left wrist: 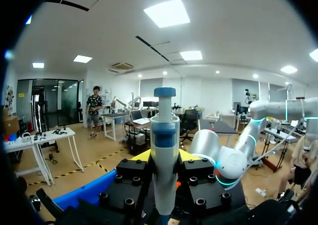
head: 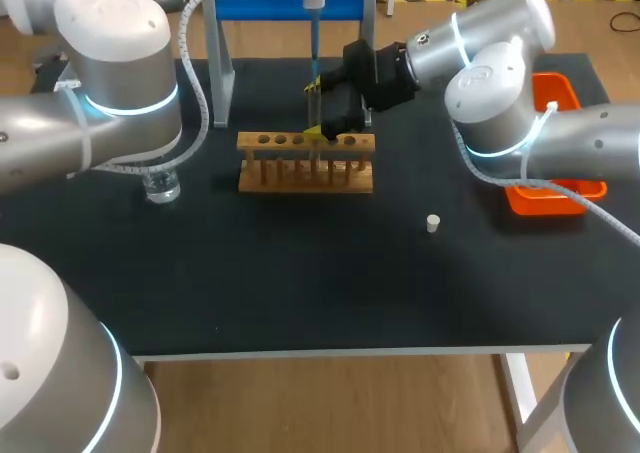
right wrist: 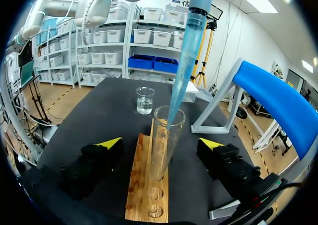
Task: Invert the test tube, pick up the pipette, mount the tip to pipette, aspirate from beaker and dispense into the tube, eject the tip, return the pipette, and cap with the stopper.
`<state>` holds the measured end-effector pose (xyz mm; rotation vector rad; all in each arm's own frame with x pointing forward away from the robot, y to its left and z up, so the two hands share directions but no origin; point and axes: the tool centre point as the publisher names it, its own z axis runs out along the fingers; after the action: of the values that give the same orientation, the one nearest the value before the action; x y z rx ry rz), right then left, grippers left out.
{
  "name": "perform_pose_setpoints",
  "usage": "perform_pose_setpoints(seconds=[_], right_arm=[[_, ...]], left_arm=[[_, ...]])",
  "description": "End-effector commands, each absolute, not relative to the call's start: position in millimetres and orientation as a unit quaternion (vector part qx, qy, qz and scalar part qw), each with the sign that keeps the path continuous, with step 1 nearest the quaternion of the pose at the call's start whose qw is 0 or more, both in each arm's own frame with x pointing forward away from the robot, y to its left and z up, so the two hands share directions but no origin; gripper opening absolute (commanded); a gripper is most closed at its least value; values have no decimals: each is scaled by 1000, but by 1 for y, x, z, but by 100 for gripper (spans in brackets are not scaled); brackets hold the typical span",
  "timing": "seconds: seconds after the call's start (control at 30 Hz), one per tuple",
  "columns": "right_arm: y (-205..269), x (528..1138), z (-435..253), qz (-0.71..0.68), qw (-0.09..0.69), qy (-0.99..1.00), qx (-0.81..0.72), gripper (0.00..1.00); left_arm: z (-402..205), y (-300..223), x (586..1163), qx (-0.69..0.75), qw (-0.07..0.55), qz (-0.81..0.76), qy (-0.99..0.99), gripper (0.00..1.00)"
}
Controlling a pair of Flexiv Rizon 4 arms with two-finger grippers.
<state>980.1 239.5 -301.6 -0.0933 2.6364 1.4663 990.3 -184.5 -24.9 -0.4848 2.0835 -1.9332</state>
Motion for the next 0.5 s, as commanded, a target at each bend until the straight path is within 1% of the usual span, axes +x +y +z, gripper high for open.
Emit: perform_pose_setpoints(seconds=[0.03, 0.5], right_arm=[[239, 980, -301, 484, 61, 872, -31, 100], [239, 980, -301, 484, 61, 872, -31, 100]], left_arm=[[-29, -183, 991, -165, 130, -669, 712, 0], [-31, -177, 990, -166, 139, -666, 714, 0]])
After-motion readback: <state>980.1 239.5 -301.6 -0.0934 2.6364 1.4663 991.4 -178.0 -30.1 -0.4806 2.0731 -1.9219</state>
